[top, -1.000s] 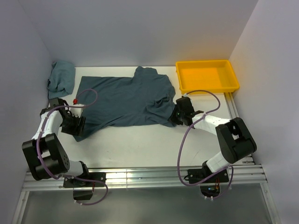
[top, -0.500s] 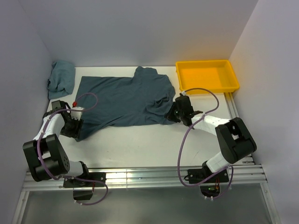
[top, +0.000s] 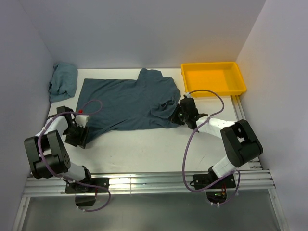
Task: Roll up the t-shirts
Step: Flatten the tshirt
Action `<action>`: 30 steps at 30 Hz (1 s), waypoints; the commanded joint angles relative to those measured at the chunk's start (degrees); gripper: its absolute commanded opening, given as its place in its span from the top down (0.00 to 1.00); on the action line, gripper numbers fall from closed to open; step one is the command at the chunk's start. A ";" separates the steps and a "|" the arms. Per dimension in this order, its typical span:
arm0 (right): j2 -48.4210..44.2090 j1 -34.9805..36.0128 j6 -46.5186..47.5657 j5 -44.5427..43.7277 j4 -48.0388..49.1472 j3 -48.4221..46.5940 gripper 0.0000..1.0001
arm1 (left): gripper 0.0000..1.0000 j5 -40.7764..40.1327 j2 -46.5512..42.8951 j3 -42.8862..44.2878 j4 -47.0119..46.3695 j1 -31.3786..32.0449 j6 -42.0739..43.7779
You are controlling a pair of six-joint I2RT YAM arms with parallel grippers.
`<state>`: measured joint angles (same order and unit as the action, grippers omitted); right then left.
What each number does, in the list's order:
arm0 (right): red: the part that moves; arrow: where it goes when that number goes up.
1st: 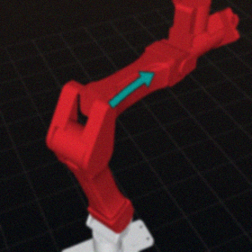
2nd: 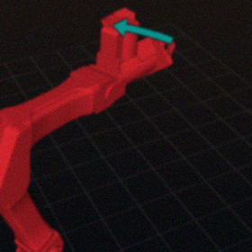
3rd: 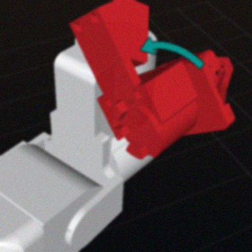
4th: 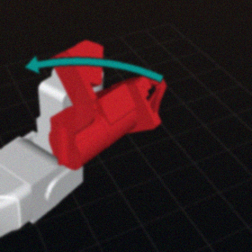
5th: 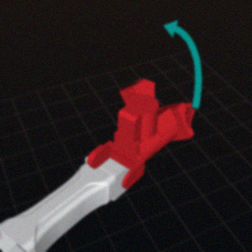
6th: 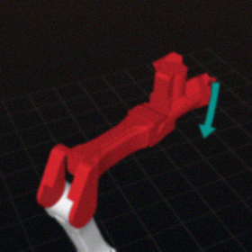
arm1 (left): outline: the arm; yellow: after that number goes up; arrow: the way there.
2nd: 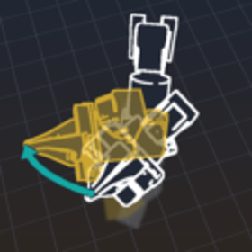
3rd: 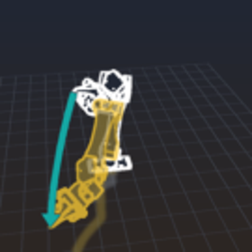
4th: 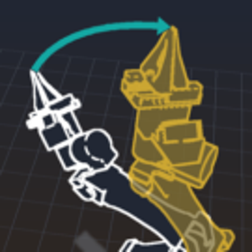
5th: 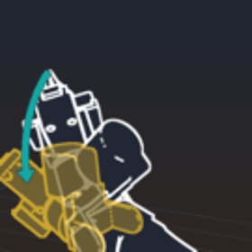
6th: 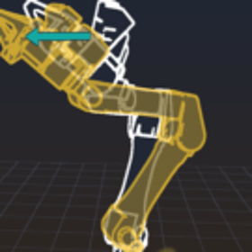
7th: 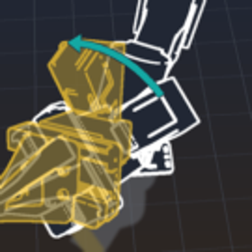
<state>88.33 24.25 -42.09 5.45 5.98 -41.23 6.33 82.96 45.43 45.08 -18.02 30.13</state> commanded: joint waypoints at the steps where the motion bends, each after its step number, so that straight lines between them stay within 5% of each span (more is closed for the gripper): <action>1: 0.35 0.36 1.04 -0.18 1.32 -2.54 0.89 | 0.41 2.90 2.20 1.24 -1.39 0.62 -1.30; 7: 0.70 0.45 1.04 -0.18 0.79 -3.15 0.90 | 0.42 0.97 4.14 1.59 -7.28 0.71 -4.38; 12: 0.52 0.45 1.13 -0.44 0.35 -3.33 0.92 | 0.53 1.58 4.58 2.82 -8.16 0.71 -6.22; 16: 0.26 0.53 1.30 -0.88 -0.53 -3.85 0.94 | 0.91 1.93 4.58 3.87 -8.52 0.71 -7.01; 18: 0.08 0.53 1.48 -1.23 -0.88 -4.03 0.96 | 0.97 2.54 3.71 4.49 -7.73 0.79 -7.19; 30: -5.19 0.45 3.50 -7.19 -9.49 -7.54 1.00 | 1.00 10.19 -1.13 18.72 8.43 0.18 -5.00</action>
<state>86.80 24.29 -40.32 2.20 -0.93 -44.91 12.40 84.33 59.99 47.62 -17.54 23.88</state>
